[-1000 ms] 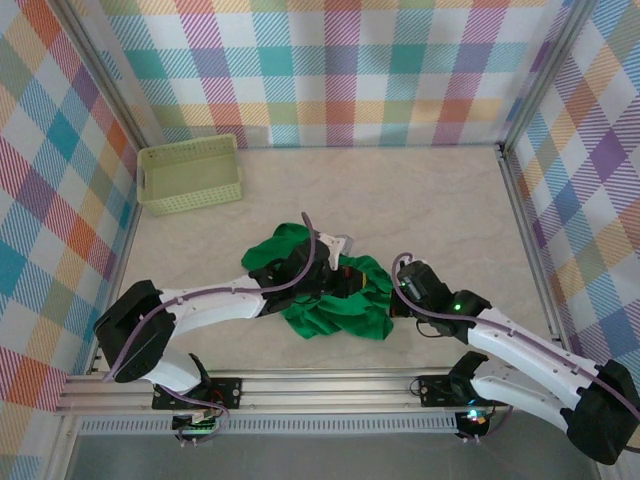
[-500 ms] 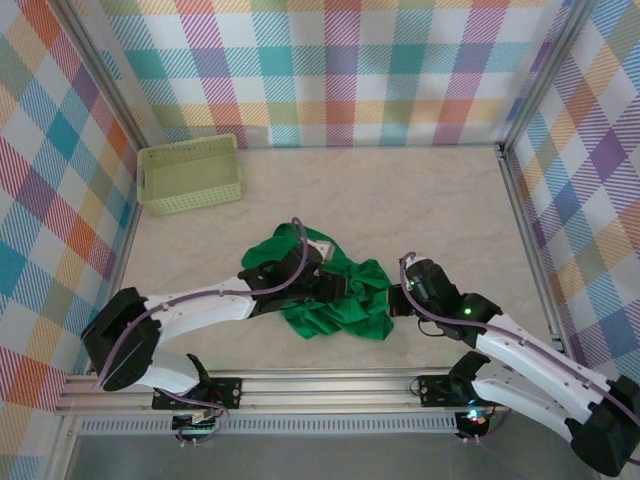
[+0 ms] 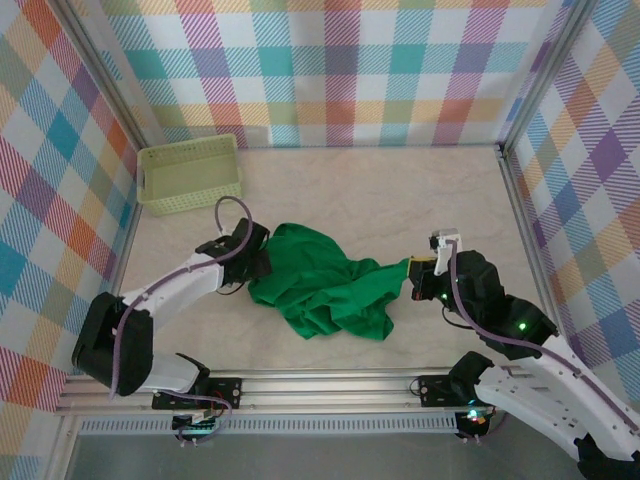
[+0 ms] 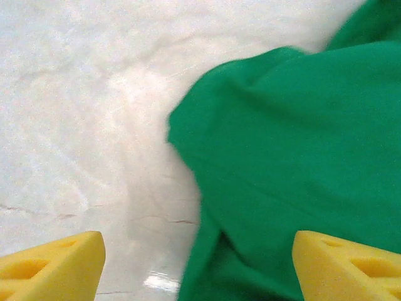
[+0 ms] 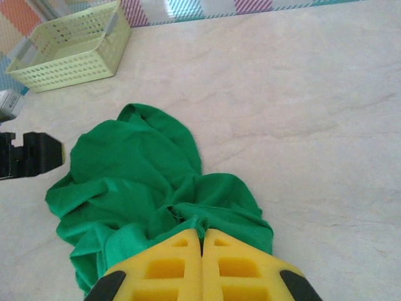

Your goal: Fold the inside-out t-shirt

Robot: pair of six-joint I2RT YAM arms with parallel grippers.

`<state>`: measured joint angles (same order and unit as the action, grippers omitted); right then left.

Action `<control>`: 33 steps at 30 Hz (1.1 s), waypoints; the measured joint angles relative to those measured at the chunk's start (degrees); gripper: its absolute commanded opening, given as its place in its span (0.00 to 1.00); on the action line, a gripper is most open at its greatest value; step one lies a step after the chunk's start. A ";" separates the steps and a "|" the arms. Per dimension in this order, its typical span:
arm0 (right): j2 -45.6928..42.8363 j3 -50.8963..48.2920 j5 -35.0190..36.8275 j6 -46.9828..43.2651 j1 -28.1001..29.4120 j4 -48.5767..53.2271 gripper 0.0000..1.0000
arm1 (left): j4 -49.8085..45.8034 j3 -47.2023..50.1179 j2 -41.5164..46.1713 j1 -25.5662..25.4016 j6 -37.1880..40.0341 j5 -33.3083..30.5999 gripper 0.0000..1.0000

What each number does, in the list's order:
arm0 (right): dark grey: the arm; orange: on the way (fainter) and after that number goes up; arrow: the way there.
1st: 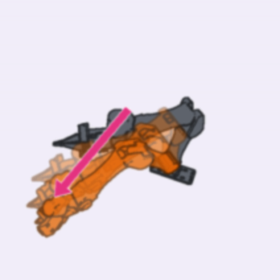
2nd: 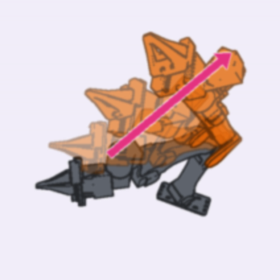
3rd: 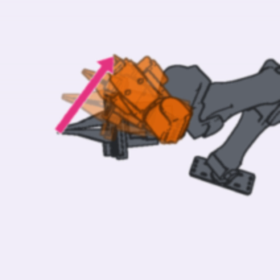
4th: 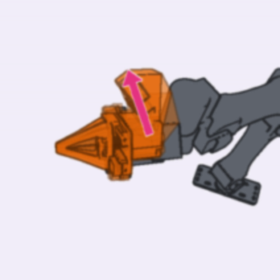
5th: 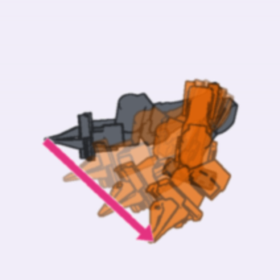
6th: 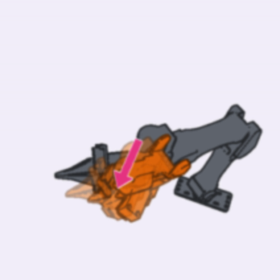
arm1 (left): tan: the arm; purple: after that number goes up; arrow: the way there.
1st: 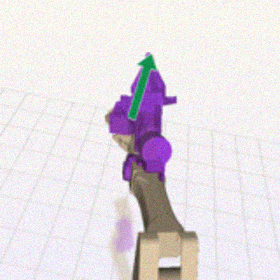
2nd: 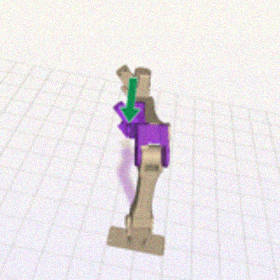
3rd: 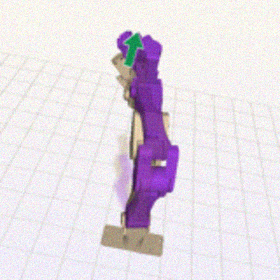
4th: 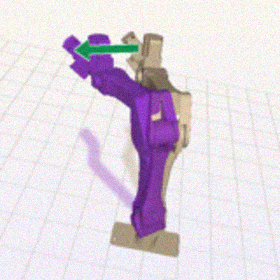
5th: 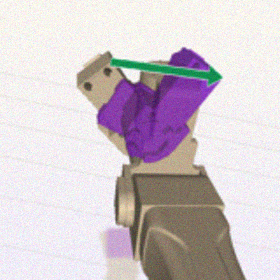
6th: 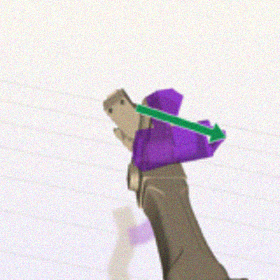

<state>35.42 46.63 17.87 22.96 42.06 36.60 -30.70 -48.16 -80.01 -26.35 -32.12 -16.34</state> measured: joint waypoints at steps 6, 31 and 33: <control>2.91 0.00 1.31 -0.15 -0.04 1.22 0.00 | 0.87 0.72 -2.43 1.51 -0.48 3.34 0.62; 4.31 17.79 8.28 -7.32 -7.50 8.85 0.00 | -0.81 -14.73 3.26 7.61 4.98 5.84 0.00; 2.99 21.14 8.24 -8.79 -7.50 8.28 0.00 | -0.42 -16.55 11.74 7.63 4.92 7.41 0.00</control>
<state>38.41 67.77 26.11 14.17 34.57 44.88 -31.11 -64.71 -68.27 -18.72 -27.20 -8.93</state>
